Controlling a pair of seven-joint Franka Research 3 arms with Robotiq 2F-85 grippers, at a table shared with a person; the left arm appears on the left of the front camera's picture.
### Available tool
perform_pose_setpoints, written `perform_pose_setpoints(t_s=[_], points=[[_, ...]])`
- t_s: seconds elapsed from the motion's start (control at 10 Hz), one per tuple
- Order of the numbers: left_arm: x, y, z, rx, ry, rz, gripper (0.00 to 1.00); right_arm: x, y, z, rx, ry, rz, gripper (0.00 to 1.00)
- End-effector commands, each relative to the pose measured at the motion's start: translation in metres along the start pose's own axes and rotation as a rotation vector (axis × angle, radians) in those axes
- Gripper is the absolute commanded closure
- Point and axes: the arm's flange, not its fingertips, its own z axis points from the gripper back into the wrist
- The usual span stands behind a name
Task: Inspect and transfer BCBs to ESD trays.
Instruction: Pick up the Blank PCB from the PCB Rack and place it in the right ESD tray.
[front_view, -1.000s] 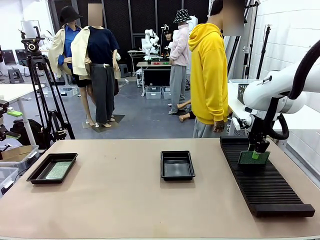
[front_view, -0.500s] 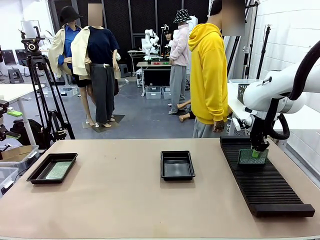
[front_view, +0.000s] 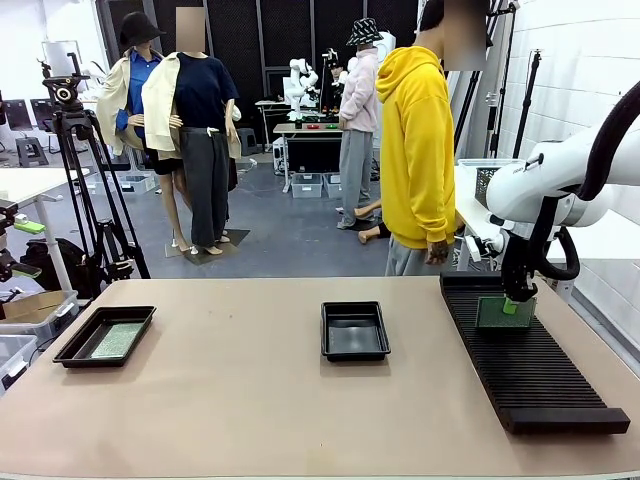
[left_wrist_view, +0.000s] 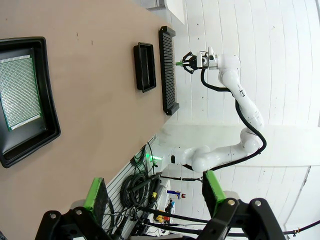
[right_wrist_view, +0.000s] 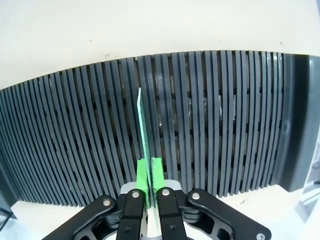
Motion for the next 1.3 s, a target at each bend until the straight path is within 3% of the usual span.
perform_pose_setpoints(t_s=[0.0, 1.2], points=[[-0.0016, -0.0014, 0.0008, 0.012, 0.007, 0.001, 0.00, 0.0002, -0.0006, 0.0002, -0.007, 0.000, 0.014, 0.95], [-0.0016, -0.0014, 0.0008, 0.012, 0.007, 0.001, 0.00, 0.0007, 0.0005, 0.0000, 0.004, 0.001, 0.005, 1.00]])
